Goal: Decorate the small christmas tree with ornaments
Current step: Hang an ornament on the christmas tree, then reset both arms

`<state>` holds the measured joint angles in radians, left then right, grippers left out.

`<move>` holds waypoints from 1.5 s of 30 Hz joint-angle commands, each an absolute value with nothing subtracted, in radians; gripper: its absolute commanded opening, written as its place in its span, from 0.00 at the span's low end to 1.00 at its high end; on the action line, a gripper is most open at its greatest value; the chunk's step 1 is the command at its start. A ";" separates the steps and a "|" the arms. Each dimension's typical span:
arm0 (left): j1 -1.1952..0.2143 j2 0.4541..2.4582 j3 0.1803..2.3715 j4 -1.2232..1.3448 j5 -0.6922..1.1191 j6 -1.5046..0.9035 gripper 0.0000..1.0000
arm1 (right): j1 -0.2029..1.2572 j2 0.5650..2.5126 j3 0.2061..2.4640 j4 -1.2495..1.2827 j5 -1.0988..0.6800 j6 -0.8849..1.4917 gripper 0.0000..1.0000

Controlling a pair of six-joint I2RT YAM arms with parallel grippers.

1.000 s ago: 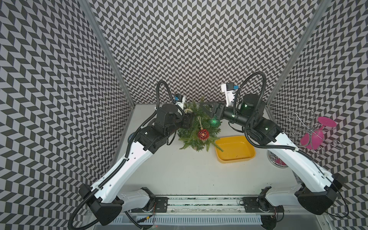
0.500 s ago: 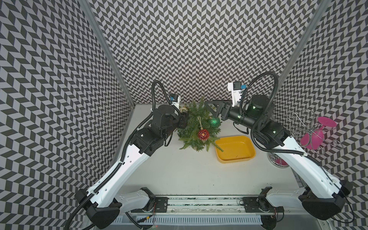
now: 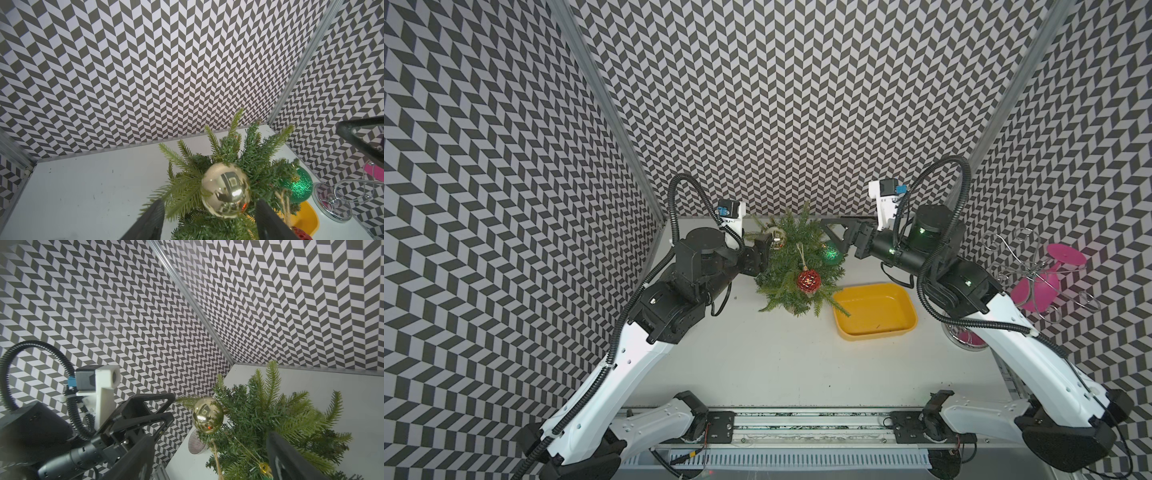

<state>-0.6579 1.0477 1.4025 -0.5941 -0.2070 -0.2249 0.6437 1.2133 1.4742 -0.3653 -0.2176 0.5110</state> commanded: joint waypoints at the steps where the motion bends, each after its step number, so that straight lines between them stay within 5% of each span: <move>1: -0.645 1.002 1.390 -0.638 -0.161 -0.232 0.73 | 0.632 1.151 1.438 -0.431 -0.180 0.447 0.88; 15: -0.568 0.824 1.240 -0.785 -0.037 -0.309 0.82 | 0.565 0.960 1.214 -0.608 -0.132 0.318 0.93; 20: -0.427 0.752 1.093 -0.768 -0.065 -0.338 0.87 | 0.532 0.939 1.109 -0.562 -0.022 0.340 0.96; 29: -0.279 0.771 0.897 -0.634 -0.091 -0.379 0.90 | 0.398 0.917 0.882 -0.352 0.111 0.414 1.00; 34: -0.148 0.854 0.806 -0.508 -0.073 -0.421 0.91 | 0.373 0.985 0.775 -0.200 0.370 0.464 1.00; 45: -0.069 1.067 0.522 0.066 -0.364 -0.346 1.00 | 0.325 1.181 0.467 0.413 0.800 0.259 1.00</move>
<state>-0.0830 1.0298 0.5568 -0.1719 -0.2653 -0.3824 0.3450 1.1366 0.5011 0.1356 0.6415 0.3466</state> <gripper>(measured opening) 0.993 0.997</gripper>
